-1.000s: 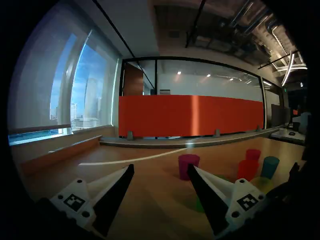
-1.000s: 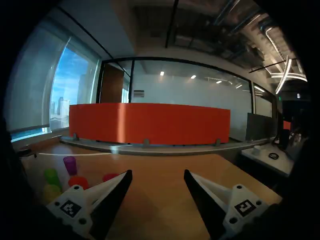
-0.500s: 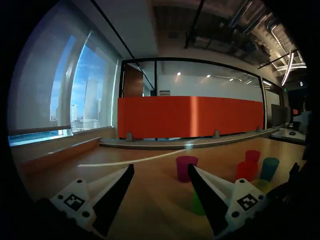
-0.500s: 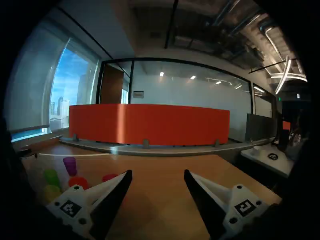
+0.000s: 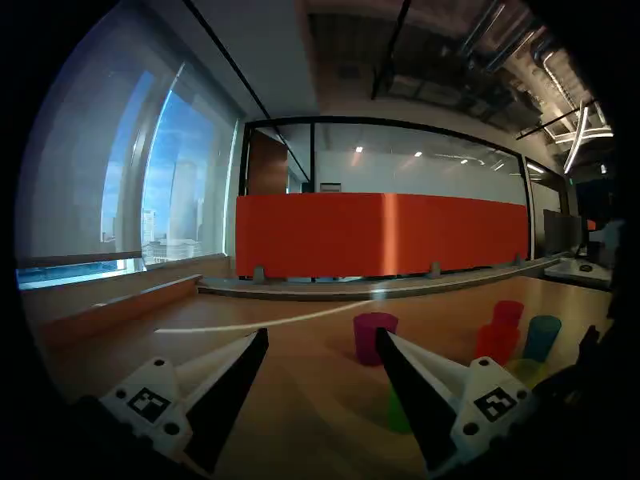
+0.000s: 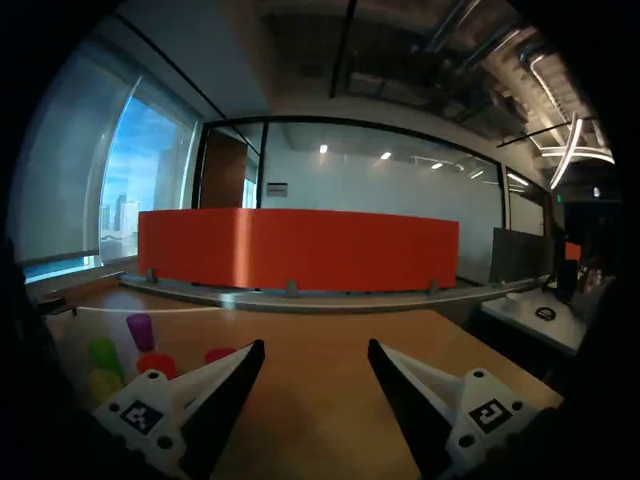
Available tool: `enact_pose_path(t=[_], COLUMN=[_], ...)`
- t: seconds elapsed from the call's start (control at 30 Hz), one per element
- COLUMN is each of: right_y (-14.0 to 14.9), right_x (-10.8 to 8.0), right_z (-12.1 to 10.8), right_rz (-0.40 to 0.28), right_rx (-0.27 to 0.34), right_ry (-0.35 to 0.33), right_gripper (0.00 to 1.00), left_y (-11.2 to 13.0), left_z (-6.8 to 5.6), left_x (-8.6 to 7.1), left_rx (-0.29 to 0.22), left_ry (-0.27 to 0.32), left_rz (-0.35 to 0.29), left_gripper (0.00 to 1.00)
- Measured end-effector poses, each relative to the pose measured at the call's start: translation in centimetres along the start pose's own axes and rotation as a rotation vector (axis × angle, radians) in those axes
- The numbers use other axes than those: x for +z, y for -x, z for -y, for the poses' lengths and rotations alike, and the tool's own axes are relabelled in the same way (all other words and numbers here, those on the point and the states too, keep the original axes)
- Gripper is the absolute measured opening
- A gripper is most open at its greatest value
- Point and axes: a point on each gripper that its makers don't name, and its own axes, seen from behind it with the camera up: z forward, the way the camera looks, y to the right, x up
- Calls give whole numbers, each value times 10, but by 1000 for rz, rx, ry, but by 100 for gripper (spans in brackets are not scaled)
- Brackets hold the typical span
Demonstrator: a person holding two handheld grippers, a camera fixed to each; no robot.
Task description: Pour water
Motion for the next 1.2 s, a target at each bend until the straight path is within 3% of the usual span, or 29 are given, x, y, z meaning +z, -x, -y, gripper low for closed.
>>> enact_pose_path(t=[1.2], right_y=[-3], right_x=[-6], right_z=[-8], right_rz=[-17], right_rx=[15], right_ry=[-3], right_gripper=[100], left_y=[10], left_z=[-3], left_x=[4], left_rx=[0], left_ry=[14], left_rz=[19], left_gripper=[100])
